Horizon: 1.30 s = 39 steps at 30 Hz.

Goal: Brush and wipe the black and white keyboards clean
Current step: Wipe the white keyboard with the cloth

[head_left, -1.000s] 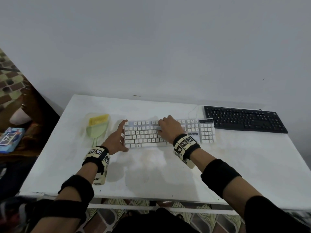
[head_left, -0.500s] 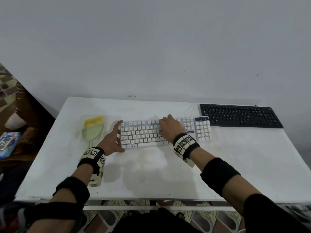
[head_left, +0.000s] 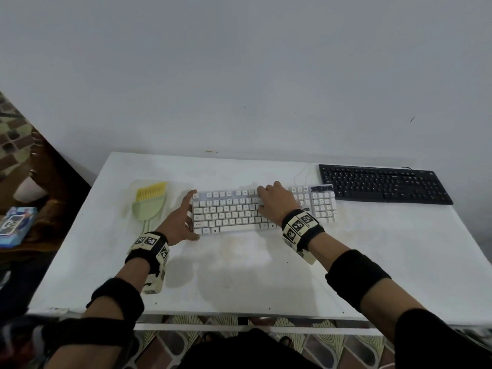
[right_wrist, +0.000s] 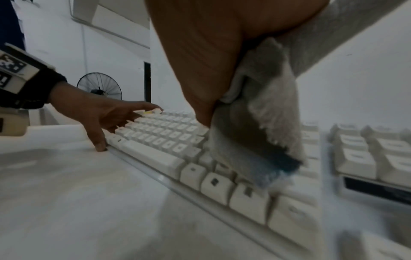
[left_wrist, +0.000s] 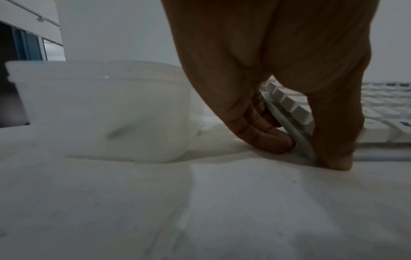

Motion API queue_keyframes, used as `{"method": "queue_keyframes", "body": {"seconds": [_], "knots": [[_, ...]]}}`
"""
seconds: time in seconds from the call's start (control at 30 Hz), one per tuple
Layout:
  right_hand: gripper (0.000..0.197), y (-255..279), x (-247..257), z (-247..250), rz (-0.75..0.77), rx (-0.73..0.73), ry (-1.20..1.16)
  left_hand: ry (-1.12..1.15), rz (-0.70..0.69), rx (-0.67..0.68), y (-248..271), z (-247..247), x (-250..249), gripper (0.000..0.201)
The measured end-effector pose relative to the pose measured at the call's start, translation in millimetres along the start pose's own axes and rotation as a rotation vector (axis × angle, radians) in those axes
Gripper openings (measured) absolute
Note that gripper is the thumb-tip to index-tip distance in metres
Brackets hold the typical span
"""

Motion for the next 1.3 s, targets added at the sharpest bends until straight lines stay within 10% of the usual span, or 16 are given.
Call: {"method": "queue_keyframes", "body": {"seconds": [0.43, 0.6, 0.83, 1.3], "knots": [[0.007, 30, -23, 5, 0.009, -0.338, -0.225, 0.012, -0.014, 0.001, -1, 2, 2, 0.135], [0.016, 10, -21, -31, 0.080, -0.237, -0.067, 0.004, -0.016, 0.014, 0, 0, 0, 0.134], [0.051, 31, -88, -56, -0.196, -0.160, -0.065, 0.006, -0.013, 0.015, -1, 1, 1, 0.135], [0.038, 42, -129, -55, -0.285, -0.191, -0.100, -0.001, -0.013, 0.013, -1, 1, 1, 0.134]]}}
Point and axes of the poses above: each hand's wrist, its own y-axis away from the middle knuckle, its own z-axis out of the back of the hand, x = y × z, the point moved 6 cm from there along -y, towards the middle knuckle, and after that the axes turned 7 degrees about y, right-handed, at the moved point
